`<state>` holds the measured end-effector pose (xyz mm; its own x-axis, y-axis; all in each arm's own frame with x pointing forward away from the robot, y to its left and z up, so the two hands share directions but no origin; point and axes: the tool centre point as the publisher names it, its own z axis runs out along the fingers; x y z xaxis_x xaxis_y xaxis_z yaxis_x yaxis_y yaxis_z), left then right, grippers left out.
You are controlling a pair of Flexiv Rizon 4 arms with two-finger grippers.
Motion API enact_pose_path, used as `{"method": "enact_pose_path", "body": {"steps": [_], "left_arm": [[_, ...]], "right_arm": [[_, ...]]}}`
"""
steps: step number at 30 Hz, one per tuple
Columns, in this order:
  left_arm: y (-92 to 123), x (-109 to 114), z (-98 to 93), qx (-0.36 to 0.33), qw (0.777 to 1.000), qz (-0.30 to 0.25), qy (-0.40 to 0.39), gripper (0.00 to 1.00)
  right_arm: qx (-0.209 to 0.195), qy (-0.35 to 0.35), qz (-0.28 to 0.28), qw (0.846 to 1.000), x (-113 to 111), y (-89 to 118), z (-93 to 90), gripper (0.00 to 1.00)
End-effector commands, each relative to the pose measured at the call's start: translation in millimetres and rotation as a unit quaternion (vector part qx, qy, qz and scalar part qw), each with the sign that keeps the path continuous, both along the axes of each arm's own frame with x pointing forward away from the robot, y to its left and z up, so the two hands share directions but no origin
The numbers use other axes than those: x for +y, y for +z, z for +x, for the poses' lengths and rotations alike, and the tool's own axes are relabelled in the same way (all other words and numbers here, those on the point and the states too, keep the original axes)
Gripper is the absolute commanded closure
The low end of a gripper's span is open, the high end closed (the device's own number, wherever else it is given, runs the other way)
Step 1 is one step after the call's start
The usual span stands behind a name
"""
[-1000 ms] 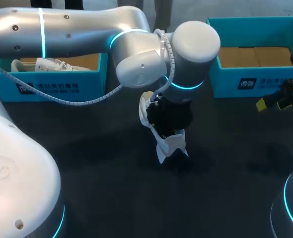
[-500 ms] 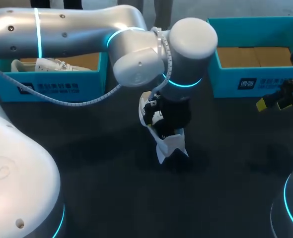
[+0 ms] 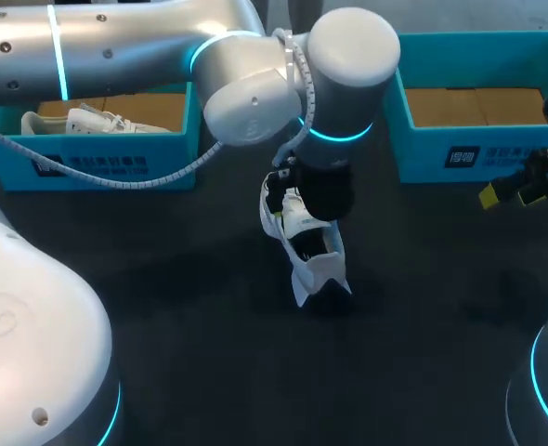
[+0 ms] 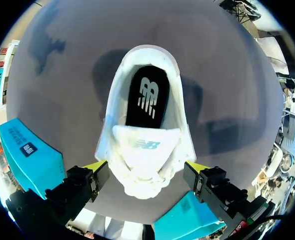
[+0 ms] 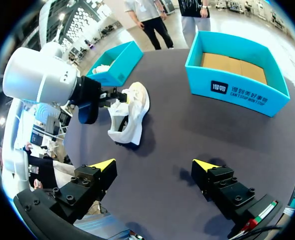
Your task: Take the shoe out of the shoebox, open the shoe tongue, remove and reinsert the insole, then place the shoe into the shoebox
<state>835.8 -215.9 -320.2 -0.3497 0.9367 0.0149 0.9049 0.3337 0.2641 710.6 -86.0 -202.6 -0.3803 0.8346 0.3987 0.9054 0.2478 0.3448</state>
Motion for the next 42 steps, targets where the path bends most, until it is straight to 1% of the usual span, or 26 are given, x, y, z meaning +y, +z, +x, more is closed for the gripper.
{"method": "enact_pose_path", "body": {"steps": [1, 6, 9, 10, 12, 13, 14, 18, 20, 23, 25, 27, 29, 31, 35, 39, 42], "left_arm": [[10, 3, 6.5, -0.001, 1.0, 0.001, 0.0, 0.0], [19, 5, 16.5, -0.002, 1.0, -0.005, 0.001, 0.0], [22, 5, 19.9, -0.006, 1.0, -0.004, -0.001, 0.29], [22, 5, 20.2, -0.007, 1.0, -0.004, -0.002, 0.47], [24, 2, 15.7, -0.006, 1.0, -0.003, -0.007, 0.51], [23, 1, 13.8, -0.005, 1.0, -0.003, -0.008, 0.64], [22, 0, 12.3, -0.005, 1.0, -0.004, -0.011, 0.66], [15, -2, 3.0, 0.008, 1.0, -0.004, -0.017, 0.67], [12, -2, -1.5, 0.014, 1.0, -0.005, -0.019, 0.71], [6, -3, -8.8, 0.024, 0.999, -0.003, -0.023, 0.71], [2, -3, -13.2, 0.029, 0.999, -0.004, -0.025, 0.81], [-4, -2, -16.5, 0.037, 0.999, -0.003, -0.026, 0.79], [-10, -2, -19.1, 0.044, 0.999, 0.0, -0.025, 0.75], [-14, -2, -20.7, 0.048, 0.999, 0.0, -0.025, 0.74], [-14, -1, -21.7, 0.053, 0.998, 0.001, -0.024, 0.75], [0, -1, -19.3, 0.048, 0.999, -0.012, -0.011, 0.74], [9, 1, -16.6, 0.049, 0.999, -0.02, 0.009, 0.69]], "right_arm": [[0.001, 0.0, -0.001, 1.0, 1, -1, 0.2, 0.0], [0.001, 0.0, -0.001, 1.0, 1, -1, 0.2, 0.0], [0.001, 0.0, -0.001, 1.0, 1, -1, 0.2, 0.0], [0.001, 0.0, -0.001, 1.0, 1, -1, 0.2, 0.0], [0.001, 0.0, -0.001, 1.0, 1, -1, 0.2, 0.0], [0.001, 0.0, -0.001, 1.0, 1, -1, 0.2, 0.0], [0.001, 0.0, -0.001, 1.0, 1, -1, 0.2, 0.0], [0.001, 0.0, -0.001, 1.0, 1, -1, 0.2, 0.0], [0.001, 0.0, -0.001, 1.0, 1, -1, 0.2, 0.0], [0.001, 0.0, -0.001, 1.0, 1, -1, 0.2, 0.0], [0.001, 0.0, -0.001, 1.0, 1, -1, 0.2, 0.0], [0.001, 0.0, -0.001, 1.0, 1, -1, 0.2, 0.0], [0.001, 0.0, -0.001, 1.0, 1, -1, 0.2, 0.0], [0.001, 0.0, -0.001, 1.0, 1, -1, 0.2, 0.0], [0.001, 0.0, -0.001, 1.0, 1, -1, 0.2, 0.0], [0.001, 0.0, -0.001, 1.0, 1, -1, 0.2, 0.0], [0.001, 0.0, -0.001, 1.0, 1, -1, 0.2, 0.0]]}}
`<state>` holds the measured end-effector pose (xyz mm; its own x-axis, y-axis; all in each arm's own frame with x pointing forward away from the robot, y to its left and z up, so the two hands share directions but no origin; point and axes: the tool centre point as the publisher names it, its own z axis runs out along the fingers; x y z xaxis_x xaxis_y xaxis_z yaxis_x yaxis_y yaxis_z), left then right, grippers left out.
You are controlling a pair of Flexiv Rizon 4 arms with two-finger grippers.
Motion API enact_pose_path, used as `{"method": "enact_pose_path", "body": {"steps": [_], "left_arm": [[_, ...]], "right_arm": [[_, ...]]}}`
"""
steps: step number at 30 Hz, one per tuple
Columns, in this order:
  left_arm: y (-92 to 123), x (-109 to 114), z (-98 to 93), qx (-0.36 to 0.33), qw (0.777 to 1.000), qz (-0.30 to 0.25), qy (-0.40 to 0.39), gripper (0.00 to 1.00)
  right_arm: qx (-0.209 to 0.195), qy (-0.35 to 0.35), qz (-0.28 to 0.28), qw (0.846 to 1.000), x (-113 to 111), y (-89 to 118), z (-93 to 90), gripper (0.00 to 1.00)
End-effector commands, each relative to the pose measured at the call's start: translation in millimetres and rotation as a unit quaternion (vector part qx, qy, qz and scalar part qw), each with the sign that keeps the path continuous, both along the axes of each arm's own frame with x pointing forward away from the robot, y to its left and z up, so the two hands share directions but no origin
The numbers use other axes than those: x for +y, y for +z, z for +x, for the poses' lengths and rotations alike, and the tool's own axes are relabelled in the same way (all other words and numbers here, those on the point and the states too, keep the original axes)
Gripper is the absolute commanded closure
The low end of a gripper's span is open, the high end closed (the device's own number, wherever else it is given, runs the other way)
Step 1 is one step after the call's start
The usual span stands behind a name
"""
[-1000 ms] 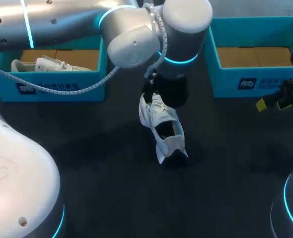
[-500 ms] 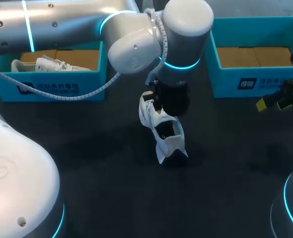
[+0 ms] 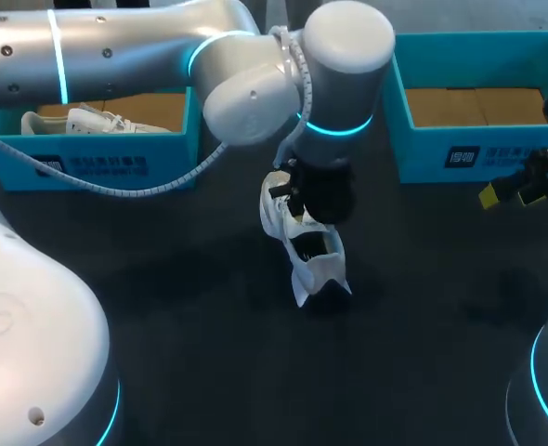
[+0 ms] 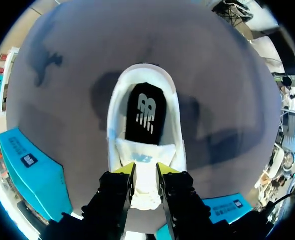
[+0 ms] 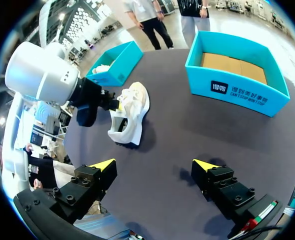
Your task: Take the shoe out of the shoebox, open the shoe tongue, remove and reinsert the insole, then place the shoe into the shoebox
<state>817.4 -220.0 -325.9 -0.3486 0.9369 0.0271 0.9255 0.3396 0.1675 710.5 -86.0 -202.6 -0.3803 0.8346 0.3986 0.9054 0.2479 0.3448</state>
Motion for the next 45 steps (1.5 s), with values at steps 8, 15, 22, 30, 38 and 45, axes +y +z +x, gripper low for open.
{"method": "enact_pose_path", "body": {"steps": [8, 15, 22, 30, 38, 45], "left_arm": [[23, 7, -1.4, 0.006, 0.999, -0.021, 0.033, 0.0], [23, 7, -1.4, 0.006, 0.999, -0.021, 0.033, 0.0], [23, 7, -1.4, 0.006, 0.999, -0.021, 0.033, 0.0], [36, 13, -13.2, 0.016, 0.988, -0.044, 0.145, 0.0], [55, 29, -33.3, 0.028, 0.925, -0.037, 0.376, 0.0], [55, 28, -37.9, 0.038, 0.913, -0.011, 0.407, 0.0]], "right_arm": [[0.001, -0.001, -0.001, 1.0, 1, -1, 0.3, 0.0], [0.001, -0.001, -0.001, 1.0, 1, -1, 0.3, 0.0], [0.001, -0.001, -0.001, 1.0, 1, -1, 0.3, 0.0], [0.001, -0.001, -0.001, 1.0, 1, -1, 0.3, 0.0], [0.001, -0.001, -0.001, 1.0, 1, -1, 0.3, 0.0], [0.001, -0.001, -0.001, 1.0, 1, -1, 0.3, 0.0]]}}
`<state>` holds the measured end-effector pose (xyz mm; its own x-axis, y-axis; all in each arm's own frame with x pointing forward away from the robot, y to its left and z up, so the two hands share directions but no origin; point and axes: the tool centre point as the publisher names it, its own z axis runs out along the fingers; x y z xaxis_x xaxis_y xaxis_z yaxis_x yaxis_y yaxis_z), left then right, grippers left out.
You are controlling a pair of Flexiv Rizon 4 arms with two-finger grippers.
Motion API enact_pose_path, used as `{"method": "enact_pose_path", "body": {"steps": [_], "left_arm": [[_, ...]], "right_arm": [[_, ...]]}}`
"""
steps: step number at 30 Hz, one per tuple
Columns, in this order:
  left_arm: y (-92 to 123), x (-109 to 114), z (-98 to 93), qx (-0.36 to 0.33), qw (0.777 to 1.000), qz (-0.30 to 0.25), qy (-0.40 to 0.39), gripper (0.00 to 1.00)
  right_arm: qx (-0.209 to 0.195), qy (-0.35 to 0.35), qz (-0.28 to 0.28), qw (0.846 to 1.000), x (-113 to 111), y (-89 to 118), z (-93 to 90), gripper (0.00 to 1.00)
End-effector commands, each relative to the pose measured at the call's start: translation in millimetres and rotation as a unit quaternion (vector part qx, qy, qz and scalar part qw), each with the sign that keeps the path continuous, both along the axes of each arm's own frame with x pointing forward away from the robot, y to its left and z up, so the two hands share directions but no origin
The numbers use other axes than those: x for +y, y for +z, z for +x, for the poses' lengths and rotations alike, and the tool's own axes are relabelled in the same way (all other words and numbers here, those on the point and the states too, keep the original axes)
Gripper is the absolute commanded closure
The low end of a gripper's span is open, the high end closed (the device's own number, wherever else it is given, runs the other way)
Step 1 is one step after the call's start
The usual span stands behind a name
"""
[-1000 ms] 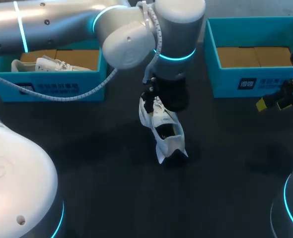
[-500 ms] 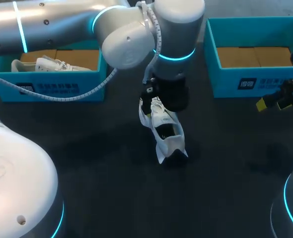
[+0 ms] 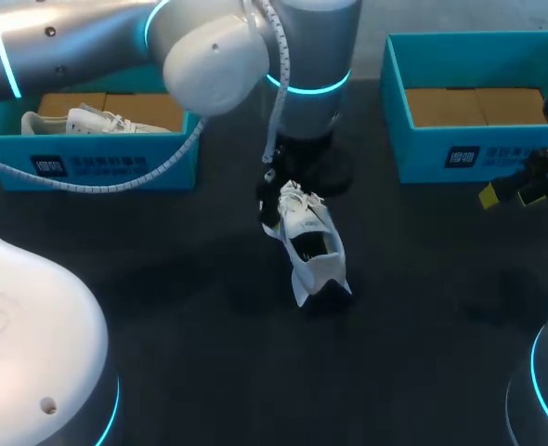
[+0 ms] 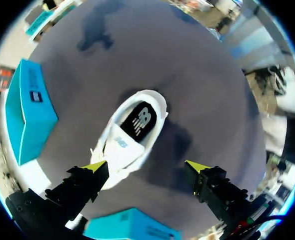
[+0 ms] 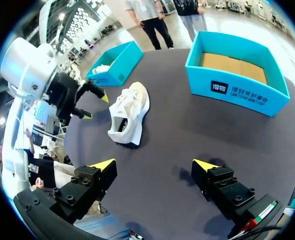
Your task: Take the shoe out of the shoebox, open the shoe tongue, remove and reinsert the insole, then place the shoe into the shoebox
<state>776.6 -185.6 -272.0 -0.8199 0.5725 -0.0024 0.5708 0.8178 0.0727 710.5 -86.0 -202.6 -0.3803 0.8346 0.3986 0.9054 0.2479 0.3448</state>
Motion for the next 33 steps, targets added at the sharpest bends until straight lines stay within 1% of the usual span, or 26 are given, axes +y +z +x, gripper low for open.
{"method": "enact_pose_path", "body": {"steps": [1, 9, 10, 11, 12, 13, 15, 23, 26, 33], "left_arm": [[1, -6, 2.9, 0.023, 0.993, 0.028, 0.114, 0.0], [1, -6, 2.9, 0.023, 0.993, 0.028, 0.114, 0.0], [2, -8, 2.1, 0.029, 0.989, 0.001, 0.142, 0.0], [3, -10, 0.4, 0.035, 0.986, -0.011, 0.162, 0.0], [2, -12, -1.0, 0.018, 0.983, -0.024, 0.18, 0.0], [-1, -13, -4.0, -0.001, 0.982, -0.022, 0.189, 0.0], [-3, -16, -9.0, -0.015, 0.975, -0.043, 0.216, 0.0], [-7, -31, -35.0, -0.052, 0.957, -0.079, 0.275, 0.0], [-10, -37, -46.9, -0.047, 0.953, -0.082, 0.287, 0.0], [-27, -49, -68.4, -0.021, 0.948, -0.084, 0.306, 0.0]], "right_arm": [[0.001, -0.001, -0.001, 1.0, 1, -1, 0.3, 0.0], [0.001, -0.001, -0.001, 1.0, 1, -1, 0.3, 0.0], [0.001, -0.001, -0.001, 1.0, 1, -1, 0.3, 0.0], [0.001, -0.001, -0.001, 1.0, 1, -1, 0.3, 0.0], [0.001, -0.001, -0.001, 1.0, 1, -1, 0.3, 0.0], [0.001, -0.001, -0.001, 1.0, 1, -1, 0.3, 0.0], [0.001, -0.001, -0.001, 1.0, 1, -1, 0.3, 0.0], [0.001, -0.001, -0.001, 1.0, 1, -1, 0.3, 0.0], [0.001, -0.001, -0.001, 1.0, 1, -1, 0.3, 0.0], [0.001, -0.001, -0.001, 1.0, 1, -1, 0.3, 0.0]]}}
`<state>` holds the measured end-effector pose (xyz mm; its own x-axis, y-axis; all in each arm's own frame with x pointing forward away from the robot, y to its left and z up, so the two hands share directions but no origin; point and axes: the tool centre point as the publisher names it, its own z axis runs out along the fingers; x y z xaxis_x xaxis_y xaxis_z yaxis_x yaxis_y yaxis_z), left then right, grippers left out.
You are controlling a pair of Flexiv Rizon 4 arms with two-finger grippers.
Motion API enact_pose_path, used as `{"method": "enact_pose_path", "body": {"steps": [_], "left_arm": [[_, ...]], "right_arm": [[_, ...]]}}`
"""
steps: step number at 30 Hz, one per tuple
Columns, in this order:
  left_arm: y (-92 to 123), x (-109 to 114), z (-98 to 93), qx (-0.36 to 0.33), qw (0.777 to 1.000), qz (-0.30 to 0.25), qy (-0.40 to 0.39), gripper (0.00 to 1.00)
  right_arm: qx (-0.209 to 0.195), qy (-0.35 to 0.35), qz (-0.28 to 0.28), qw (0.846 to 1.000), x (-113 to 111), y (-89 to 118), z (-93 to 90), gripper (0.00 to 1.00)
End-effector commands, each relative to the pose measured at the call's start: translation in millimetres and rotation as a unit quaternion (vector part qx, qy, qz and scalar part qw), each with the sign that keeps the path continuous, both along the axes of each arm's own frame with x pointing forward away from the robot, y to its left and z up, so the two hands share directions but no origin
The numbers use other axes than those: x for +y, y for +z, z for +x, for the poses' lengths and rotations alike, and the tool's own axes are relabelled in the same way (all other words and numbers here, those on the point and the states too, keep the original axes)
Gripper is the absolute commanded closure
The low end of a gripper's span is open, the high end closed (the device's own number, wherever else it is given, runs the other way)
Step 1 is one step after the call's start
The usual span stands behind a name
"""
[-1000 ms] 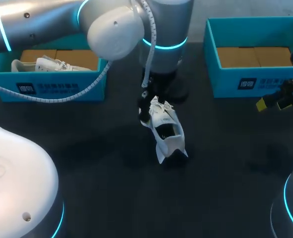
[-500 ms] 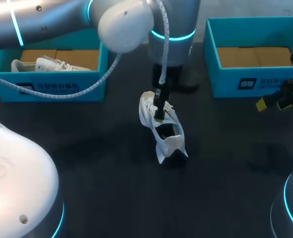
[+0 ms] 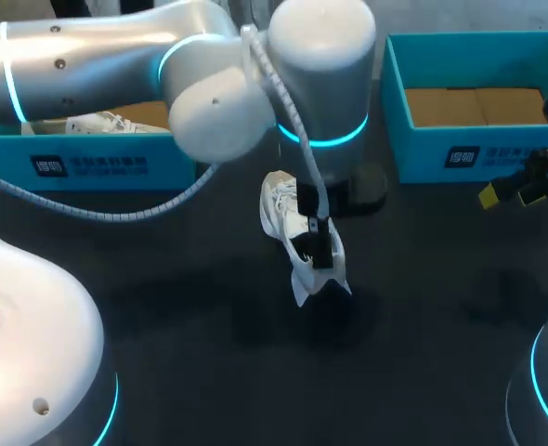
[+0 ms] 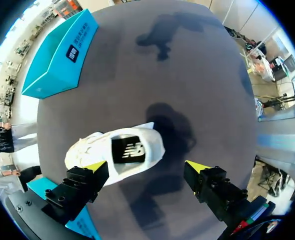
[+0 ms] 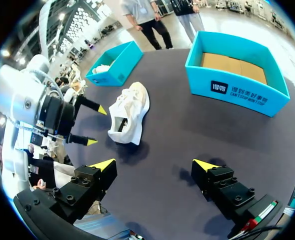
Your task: Take the shoe out of the shoebox, open the shoe tongue, remove and reinsert the insole, then place the shoe into the shoebox
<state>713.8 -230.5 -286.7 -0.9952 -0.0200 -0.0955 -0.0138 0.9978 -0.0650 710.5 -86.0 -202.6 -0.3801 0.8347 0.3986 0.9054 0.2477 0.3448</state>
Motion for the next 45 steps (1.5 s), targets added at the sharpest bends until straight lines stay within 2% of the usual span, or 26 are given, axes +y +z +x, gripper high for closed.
{"method": "enact_pose_path", "body": {"steps": [1, 12, 19, 35, 39, 41, 43, 44, 45], "left_arm": [[-15, -6, -7.5, 0.0, 1.0, -0.006, 0.009, 0.0], [-40, -18, -21.9, -0.004, 0.998, -0.025, 0.05, 0.0], [-55, -16, -17.4, 0.002, 0.994, -0.038, 0.1, 0.0], [-93, -15, -12.0, 0.031, 0.994, -0.006, 0.108, 0.02], [-97, -17, -13.0, 0.035, 0.993, -0.003, 0.109, 0.12], [-99, -17, -12.5, 0.038, 0.993, -0.001, 0.111, 0.32], [-101, -16, -12.3, 0.039, 0.993, 0.002, 0.112, 0.36], [-102, -15, -12.4, 0.04, 0.993, 0.003, 0.112, 0.5], [-103, -14, -12.6, 0.042, 0.993, 0.005, 0.112, 0.51]], "right_arm": [[0.001, 0.0, -0.001, 1.0, 1, -1, 0.3, 0.0], [0.001, 0.0, -0.001, 1.0, 1, -1, 0.3, 0.0], [0.001, 0.0, -0.001, 1.0, 1, -1, 0.3, 0.0], [0.001, 0.0, -0.001, 1.0, 1, -1, 0.3, 0.0], [0.001, 0.0, -0.001, 1.0, 1, -1, 0.3, 0.0], [0.001, 0.0, -0.001, 1.0, 1, -1, 0.3, 0.0], [0.001, 0.0, -0.001, 1.0, 1, -1, 0.3, 0.0], [0.001, 0.0, -0.001, 1.0, 1, -1, 0.3, 0.0], [0.001, 0.0, -0.001, 1.0, 1, -1, 0.3, 0.0]]}}
